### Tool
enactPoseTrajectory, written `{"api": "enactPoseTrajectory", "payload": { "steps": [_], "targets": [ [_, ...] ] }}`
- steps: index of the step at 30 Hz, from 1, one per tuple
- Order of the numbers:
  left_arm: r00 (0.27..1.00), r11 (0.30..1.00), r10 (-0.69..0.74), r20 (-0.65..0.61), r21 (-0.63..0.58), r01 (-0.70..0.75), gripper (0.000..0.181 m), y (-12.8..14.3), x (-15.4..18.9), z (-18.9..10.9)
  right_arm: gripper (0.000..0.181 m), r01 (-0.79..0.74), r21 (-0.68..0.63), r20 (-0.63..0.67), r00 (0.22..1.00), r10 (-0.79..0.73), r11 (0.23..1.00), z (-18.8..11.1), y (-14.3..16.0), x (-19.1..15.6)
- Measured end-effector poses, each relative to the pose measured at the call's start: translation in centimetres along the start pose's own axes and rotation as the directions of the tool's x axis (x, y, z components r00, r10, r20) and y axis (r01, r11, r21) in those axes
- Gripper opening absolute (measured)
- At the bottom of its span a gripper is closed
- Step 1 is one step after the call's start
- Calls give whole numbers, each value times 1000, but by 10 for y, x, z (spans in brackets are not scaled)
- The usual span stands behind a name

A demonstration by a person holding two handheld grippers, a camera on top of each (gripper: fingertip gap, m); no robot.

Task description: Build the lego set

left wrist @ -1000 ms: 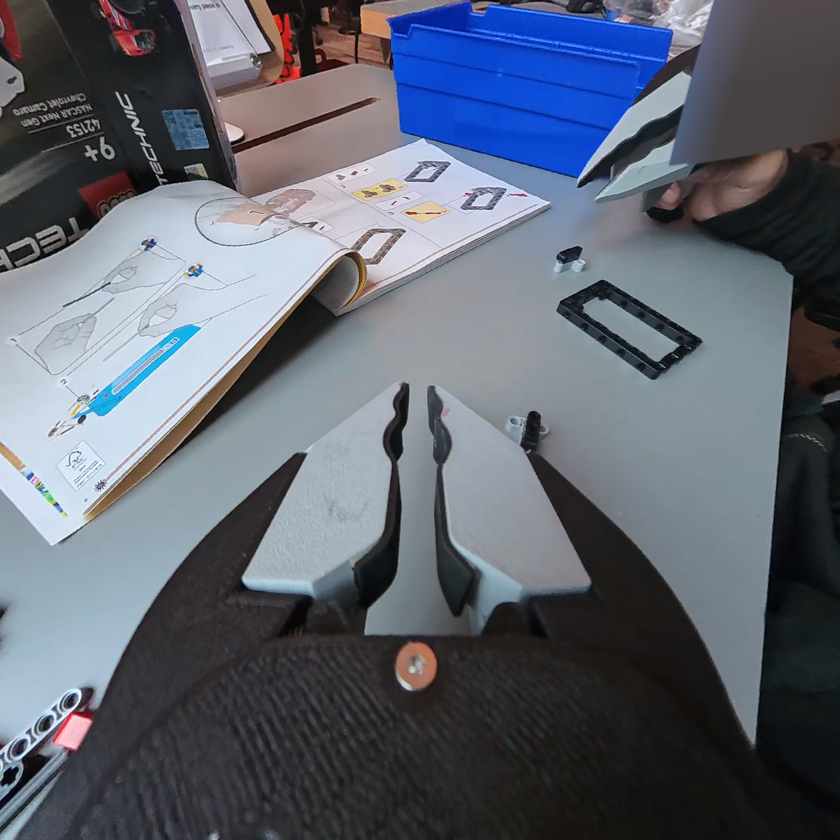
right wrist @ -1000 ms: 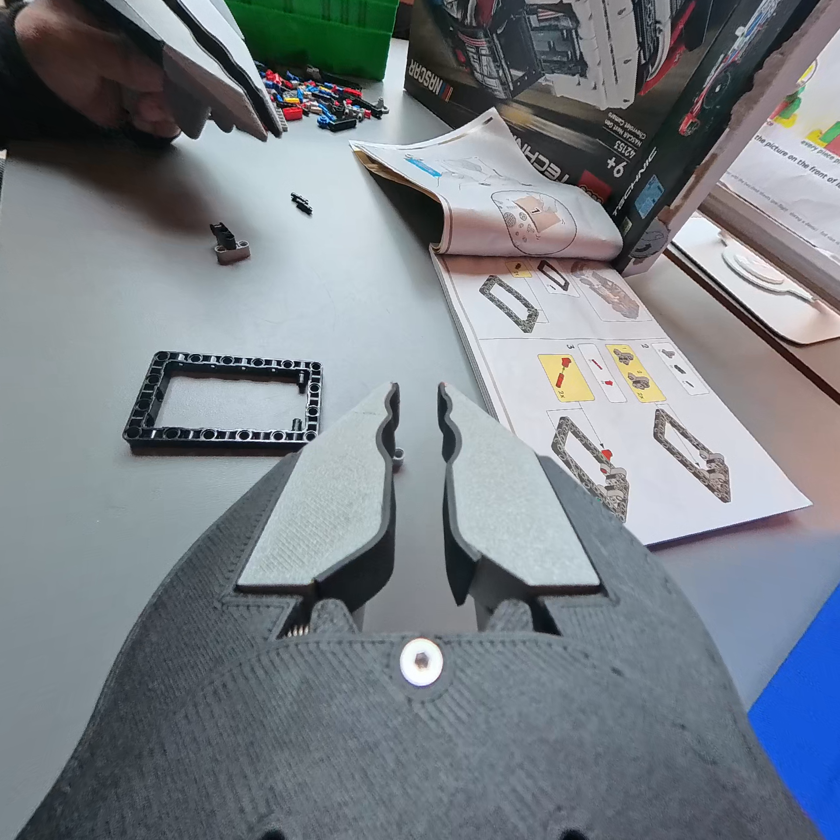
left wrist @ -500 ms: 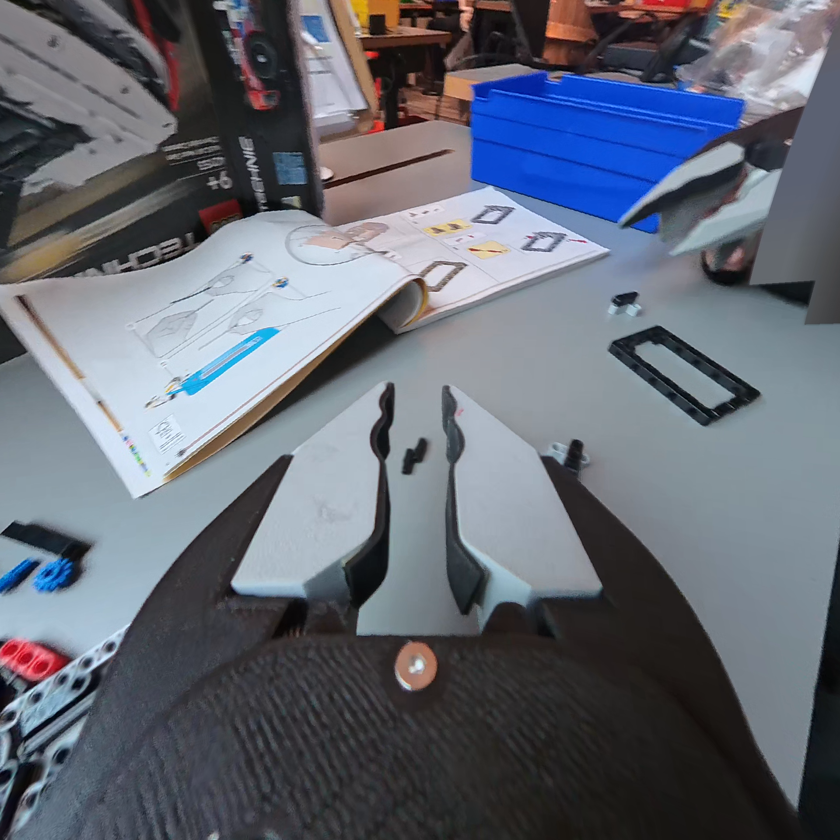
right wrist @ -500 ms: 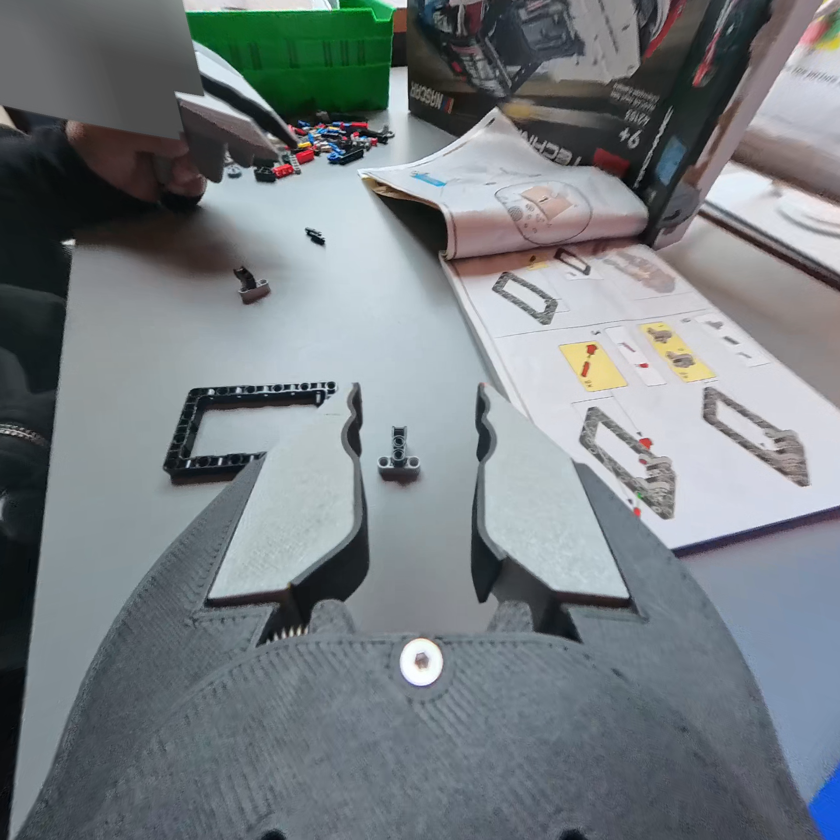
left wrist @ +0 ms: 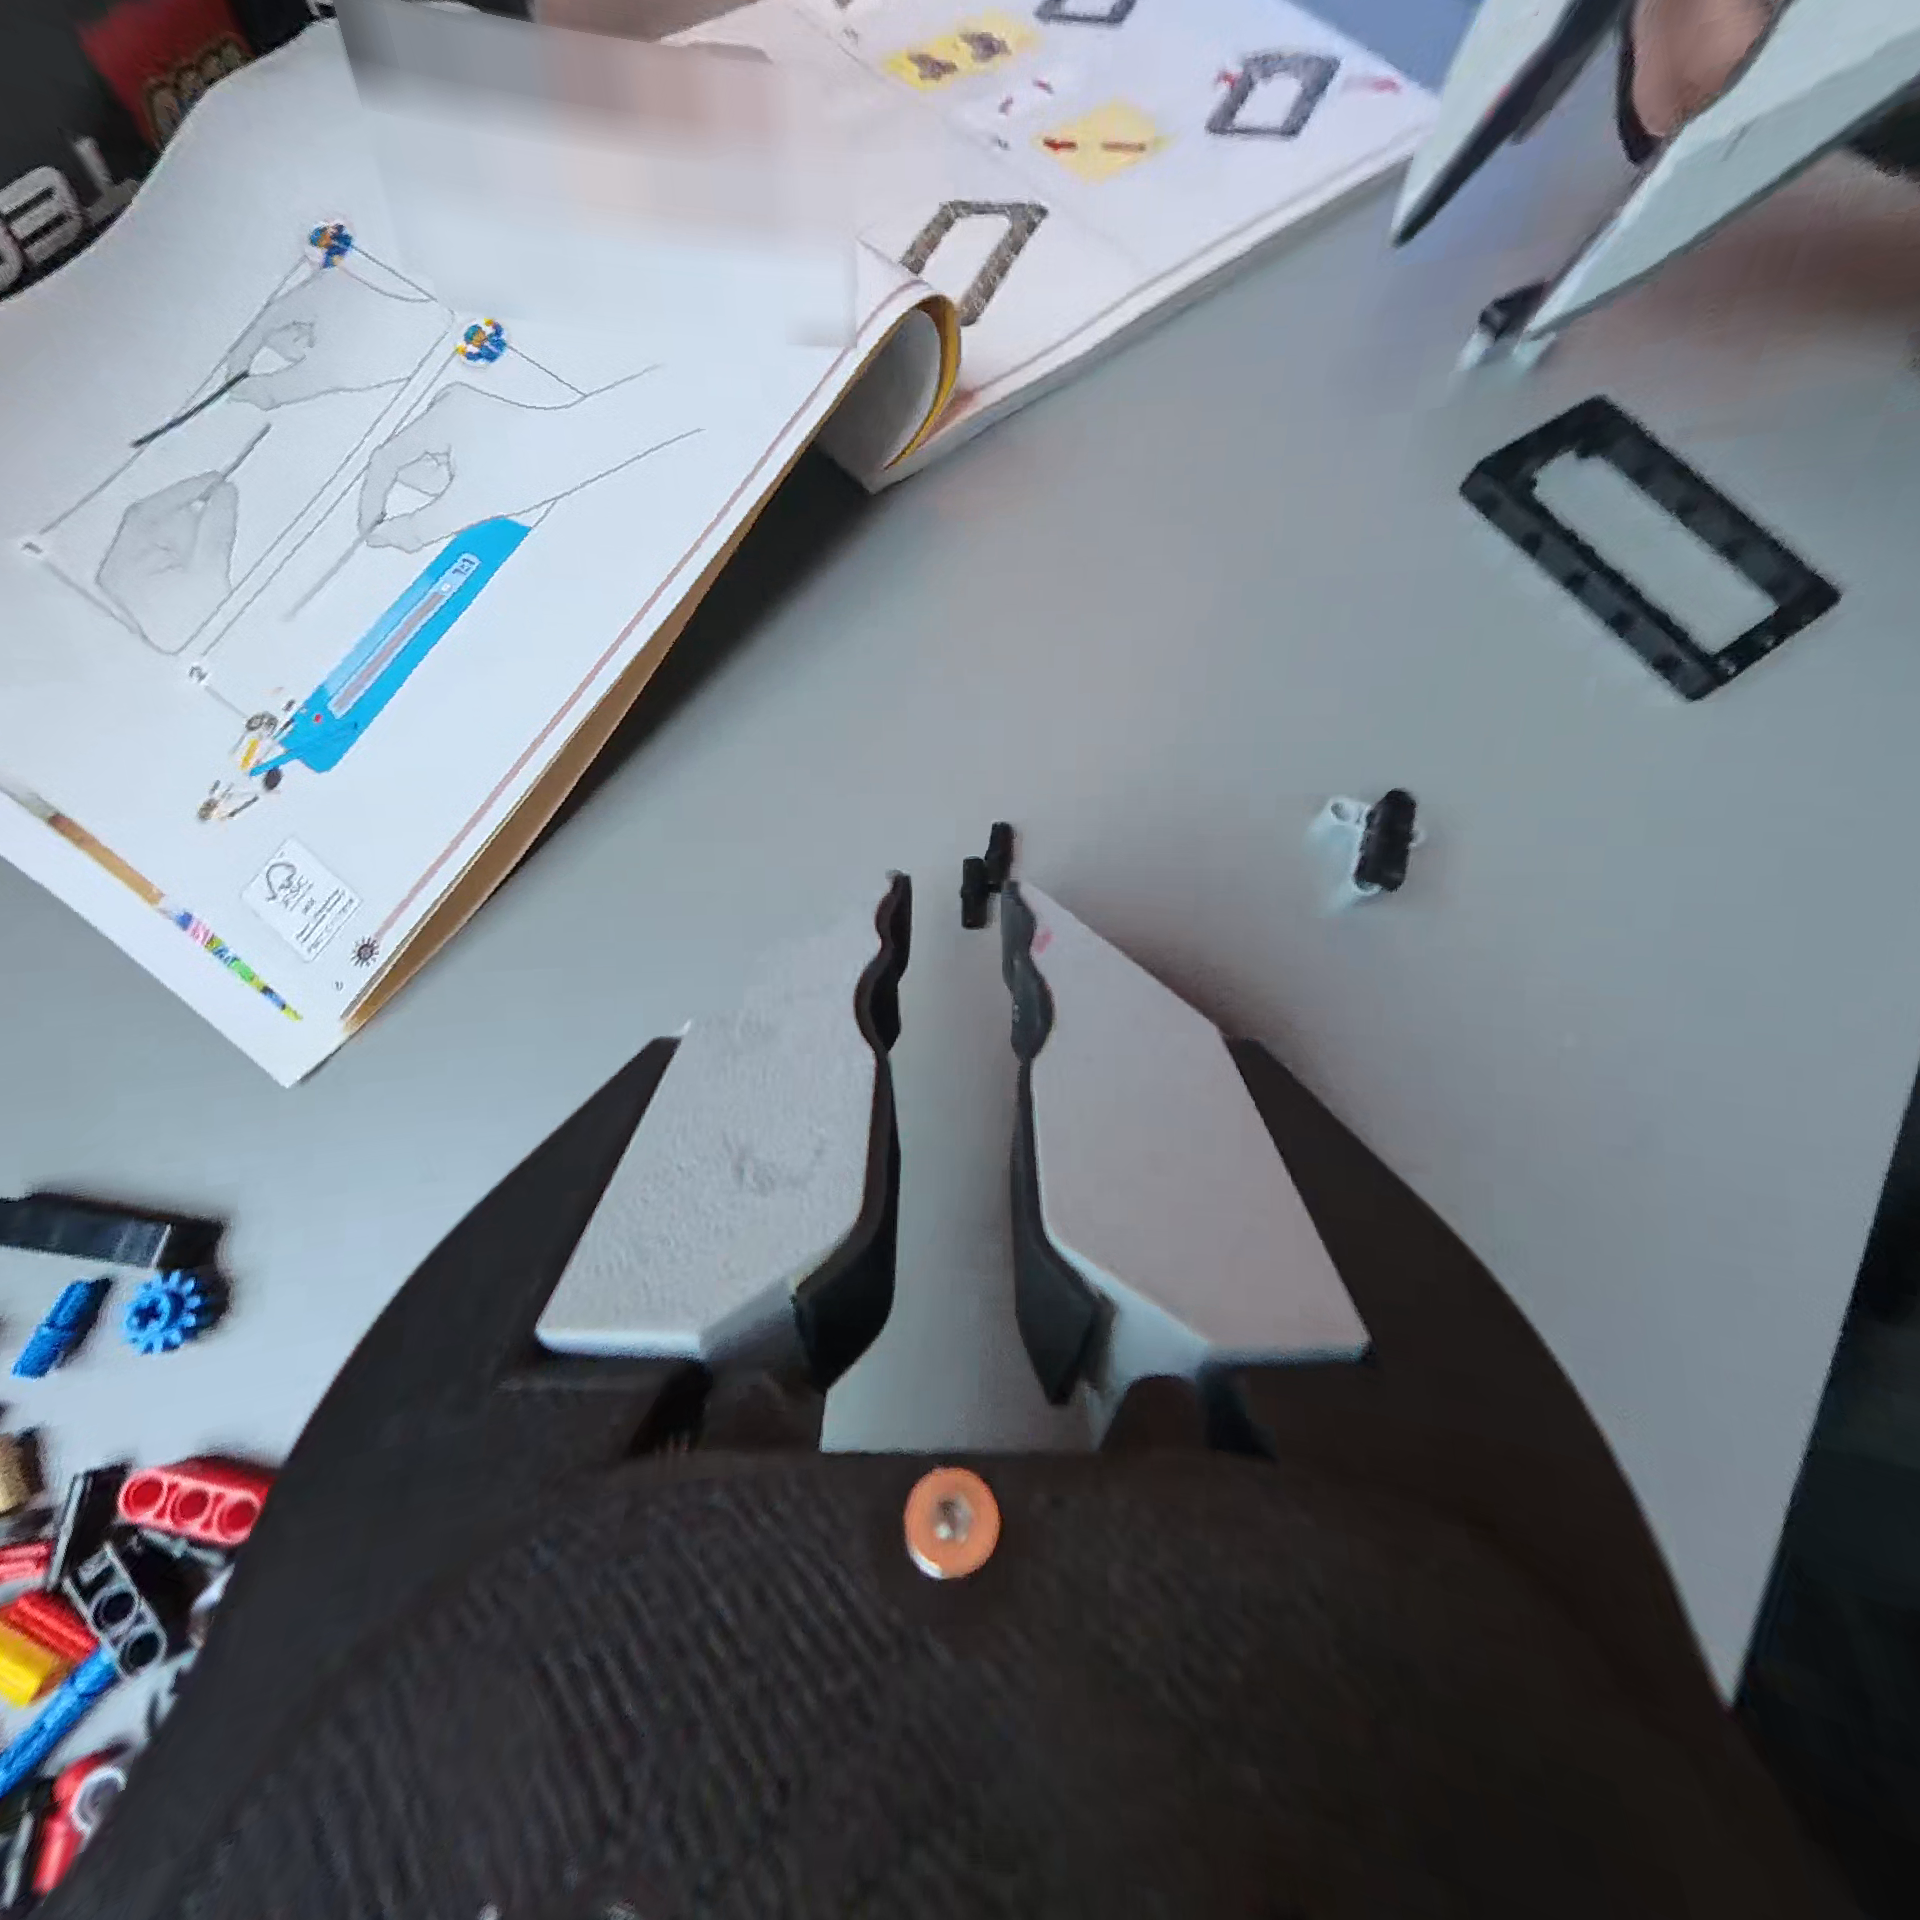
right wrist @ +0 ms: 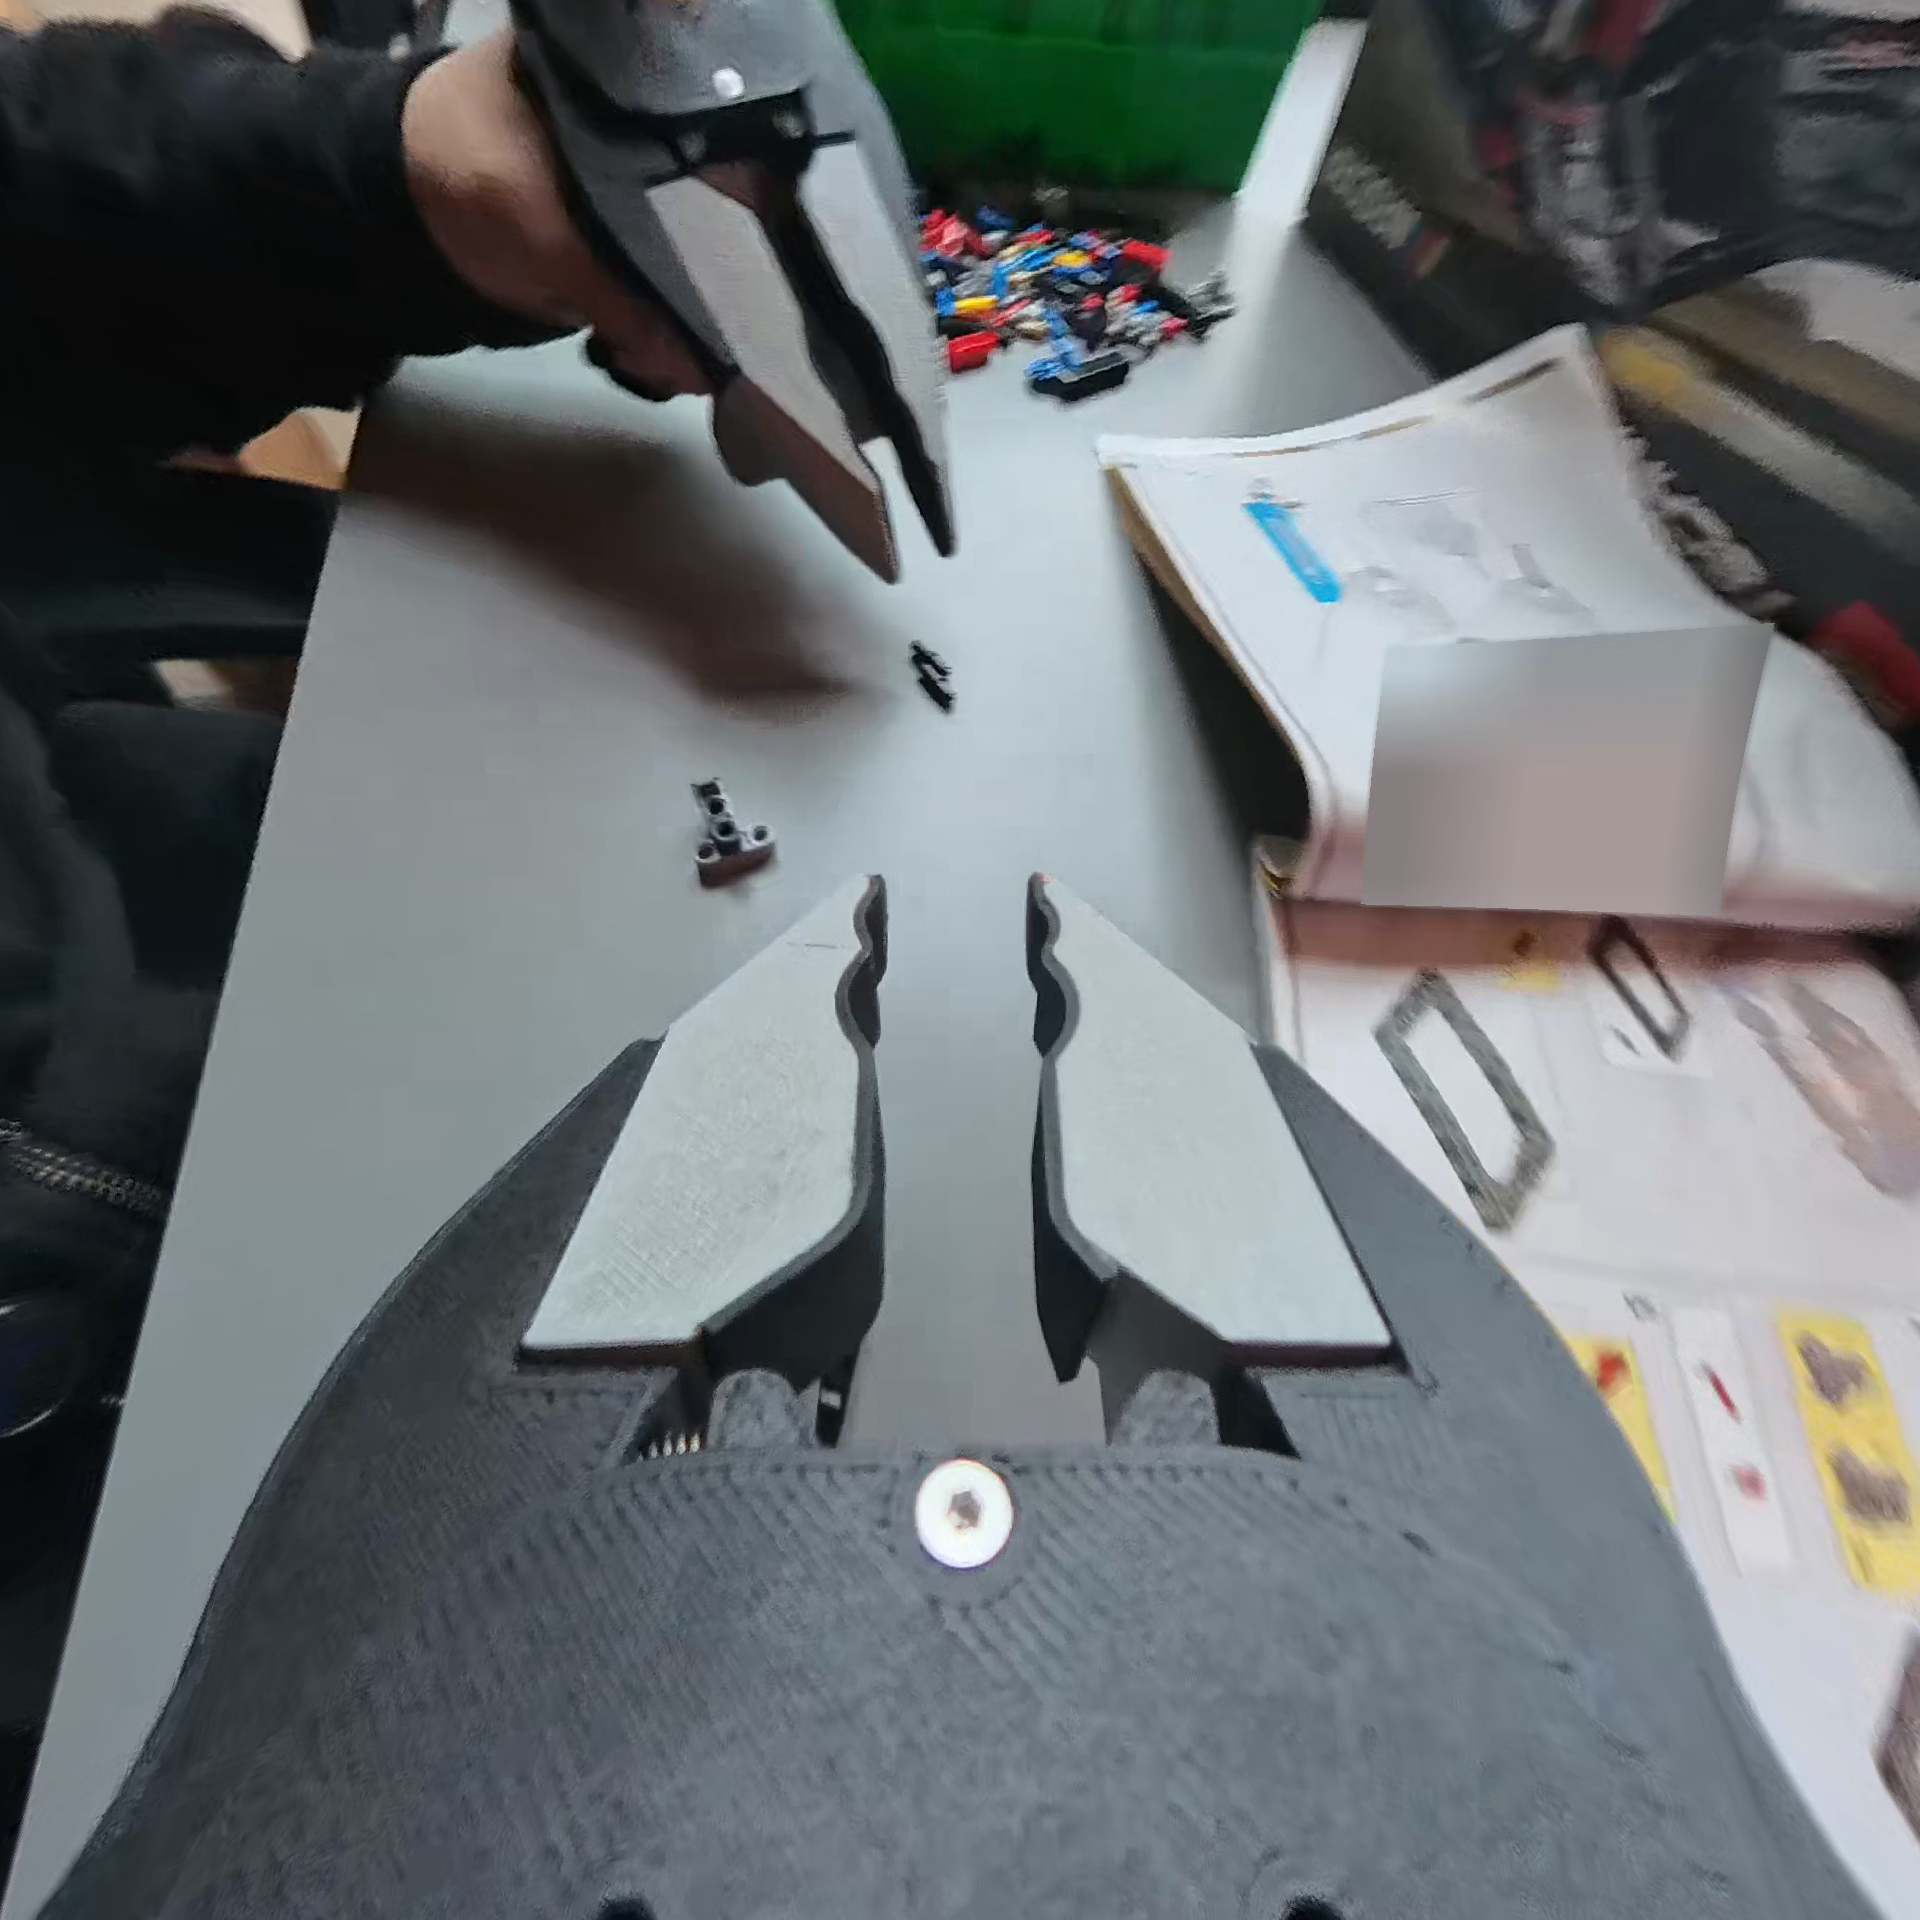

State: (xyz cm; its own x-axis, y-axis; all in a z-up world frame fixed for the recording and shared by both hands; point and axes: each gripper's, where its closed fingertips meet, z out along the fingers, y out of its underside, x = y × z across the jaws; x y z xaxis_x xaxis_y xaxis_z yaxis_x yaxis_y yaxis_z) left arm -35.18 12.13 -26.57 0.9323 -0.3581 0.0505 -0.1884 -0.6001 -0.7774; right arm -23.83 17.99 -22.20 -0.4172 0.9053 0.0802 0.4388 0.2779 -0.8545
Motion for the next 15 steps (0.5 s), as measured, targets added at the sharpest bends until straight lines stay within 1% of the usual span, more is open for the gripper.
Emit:
{"api": "enactPoseTrajectory", "payload": {
  "steps": [2, 5, 7, 9, 12, 15],
  "targets": [
    [1000, 999, 27, -8, -43, -27, 14, 4, 1, 7, 22, 29, -58, 98, 995, -23, 998, 24, -4, -8],
    [999, 995, 43, -8, -93, -43, 15, 14, 0, 17, 16, 93, -130, 193, 979, -67, 987, 58, -7, -13],
    [999, 994, 32, -6, -102, -33, 15, 18, -2, 22, 15, 122, -149, 231, 969, -85, 981, 77, -11, -13],
    [1000, 996, 17, -15, -89, -18, 12, 18, -2, 21, 19, 130, -168, 274, 958, -81, 977, 95, -14, -13],
    [1000, 996, 14, -6, -87, -14, 9, 18, -5, 21, 19, 171, -207, 286, 952, -108, 963, 117, -11, -8],
    [1000, 996, 21, 1, -86, -21, 7, 19, -5, 20, 17, 213, -235, 294, 946, -140, 948, 129, -5, -5]
  ]
}}
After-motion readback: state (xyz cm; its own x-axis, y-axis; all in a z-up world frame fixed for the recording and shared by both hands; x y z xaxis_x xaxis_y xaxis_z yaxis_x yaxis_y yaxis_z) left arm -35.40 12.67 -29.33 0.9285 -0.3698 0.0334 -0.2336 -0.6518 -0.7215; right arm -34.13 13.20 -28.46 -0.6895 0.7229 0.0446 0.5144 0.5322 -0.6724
